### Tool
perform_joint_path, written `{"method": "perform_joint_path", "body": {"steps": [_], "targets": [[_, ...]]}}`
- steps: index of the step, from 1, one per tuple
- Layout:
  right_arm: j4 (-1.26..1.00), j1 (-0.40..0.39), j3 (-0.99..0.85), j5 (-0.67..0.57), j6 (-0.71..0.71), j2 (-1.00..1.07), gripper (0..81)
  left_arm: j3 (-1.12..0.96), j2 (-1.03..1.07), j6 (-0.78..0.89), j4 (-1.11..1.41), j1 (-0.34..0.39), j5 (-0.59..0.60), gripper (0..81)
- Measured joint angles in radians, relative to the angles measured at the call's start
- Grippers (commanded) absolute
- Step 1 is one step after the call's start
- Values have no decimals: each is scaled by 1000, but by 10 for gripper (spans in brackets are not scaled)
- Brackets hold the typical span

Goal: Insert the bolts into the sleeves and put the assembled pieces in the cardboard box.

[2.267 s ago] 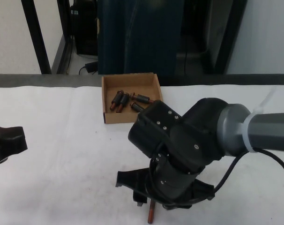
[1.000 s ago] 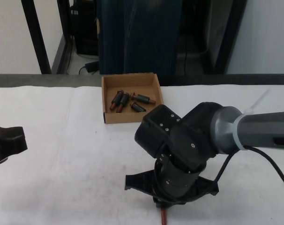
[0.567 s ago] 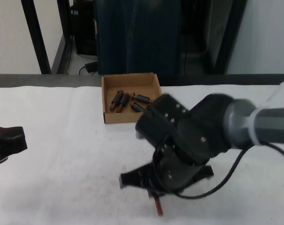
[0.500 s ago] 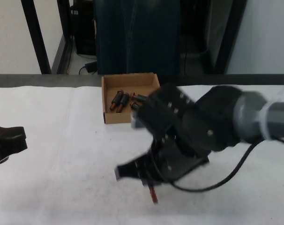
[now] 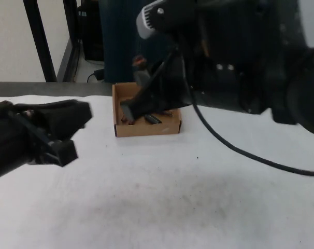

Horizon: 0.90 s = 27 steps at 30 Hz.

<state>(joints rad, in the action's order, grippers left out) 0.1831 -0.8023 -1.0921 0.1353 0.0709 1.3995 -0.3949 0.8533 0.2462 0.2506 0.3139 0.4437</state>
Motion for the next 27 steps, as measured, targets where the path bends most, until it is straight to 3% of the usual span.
{"method": "perform_joint_path", "body": {"steps": [6,11,15,19,27], "targets": [[-211,-9,200,21,110,-162,45,3,-7,8,71,127,0,8],[-495,-9,376,53,156,-331,45,43,-43,8,93,166,-3,8],[-569,-9,449,44,121,-418,45,153,-46,0,208,184,-22,8],[-616,-9,530,-24,69,-461,45,216,-46,-43,279,212,-1,8],[-768,-14,689,-281,-34,-451,45,239,-46,-91,331,315,52,8]]}}
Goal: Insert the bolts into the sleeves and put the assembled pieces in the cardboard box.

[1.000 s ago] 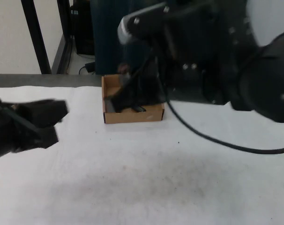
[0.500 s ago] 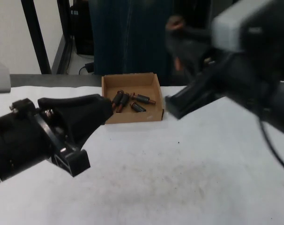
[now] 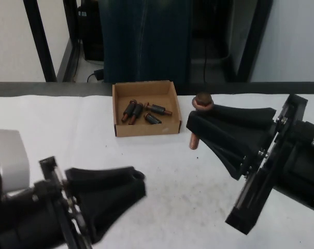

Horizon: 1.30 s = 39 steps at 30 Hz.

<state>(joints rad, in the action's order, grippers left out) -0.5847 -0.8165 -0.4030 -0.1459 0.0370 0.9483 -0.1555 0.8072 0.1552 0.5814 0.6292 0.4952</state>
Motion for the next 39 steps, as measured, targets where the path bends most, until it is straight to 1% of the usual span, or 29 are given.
{"method": "perform_joint_path", "body": {"steps": [5,8,11,14,17,20,22,26,28,34,36,37,39], "targets": [[-138,-23,8,-25,-26,38,45,0,0,-52,35,117,0,8],[-244,-30,8,-37,-37,88,45,0,-2,-113,70,179,-11,8],[-291,-32,8,-37,-77,120,45,0,-3,-180,87,223,-77,8],[-311,-32,8,-39,-118,142,45,0,-3,-249,102,239,-152,8],[-338,-32,8,-39,-152,155,45,0,-3,-268,103,238,-217,8],[-355,-36,8,-39,-160,156,45,0,-3,-269,103,238,-256,8],[-362,-44,8,-39,-162,156,45,0,-3,-239,100,236,-294,8],[-368,-58,8,-41,-162,156,45,0,-3,-189,101,186,-307,8],[-368,-66,8,-41,-162,157,45,0,-3,-169,101,168,-307,8],[-366,-100,8,-41,-162,157,45,0,-3,-92,101,85,-304,8],[-366,-118,8,-41,-162,160,45,0,-3,-88,101,81,-284,8],[-366,-124,8,-41,-162,159,45,0,-3,-88,101,81,-241,8],[-366,-134,8,-41,-162,166,45,0,-3,-88,104,81,-213,8]]}}
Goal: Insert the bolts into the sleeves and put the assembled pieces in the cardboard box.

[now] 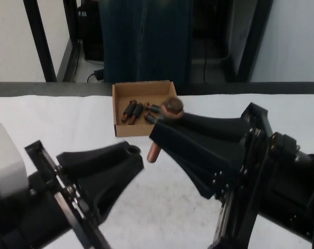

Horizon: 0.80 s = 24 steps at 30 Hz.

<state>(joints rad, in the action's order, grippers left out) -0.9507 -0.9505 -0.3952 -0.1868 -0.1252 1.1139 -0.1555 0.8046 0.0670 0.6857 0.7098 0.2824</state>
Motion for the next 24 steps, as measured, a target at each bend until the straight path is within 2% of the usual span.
{"method": "perform_joint_path", "body": {"steps": [3,24], "targets": [[0,-7,2,0,0,7,45,0,0,0,10,0,40,8],[0,-6,2,0,59,9,45,0,0,7,25,0,127,8]]}}
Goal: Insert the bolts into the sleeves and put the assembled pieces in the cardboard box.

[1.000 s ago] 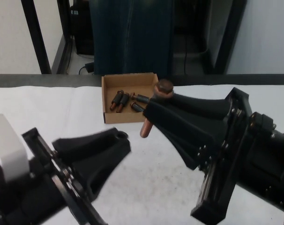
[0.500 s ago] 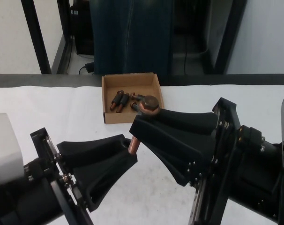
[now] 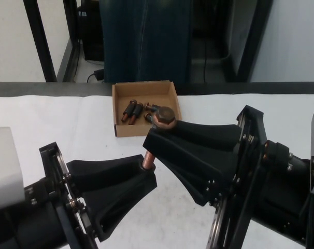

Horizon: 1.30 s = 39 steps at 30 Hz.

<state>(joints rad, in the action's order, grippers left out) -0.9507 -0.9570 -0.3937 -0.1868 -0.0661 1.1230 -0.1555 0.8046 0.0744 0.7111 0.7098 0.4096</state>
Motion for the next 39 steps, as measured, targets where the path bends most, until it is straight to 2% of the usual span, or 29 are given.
{"method": "perform_joint_path", "body": {"steps": [22,39], "targets": [[-3,-9,0,5,53,0,45,0,-21,7,23,0,4,8],[-5,-46,0,44,-33,23,45,2,-27,4,28,0,12,8]]}}
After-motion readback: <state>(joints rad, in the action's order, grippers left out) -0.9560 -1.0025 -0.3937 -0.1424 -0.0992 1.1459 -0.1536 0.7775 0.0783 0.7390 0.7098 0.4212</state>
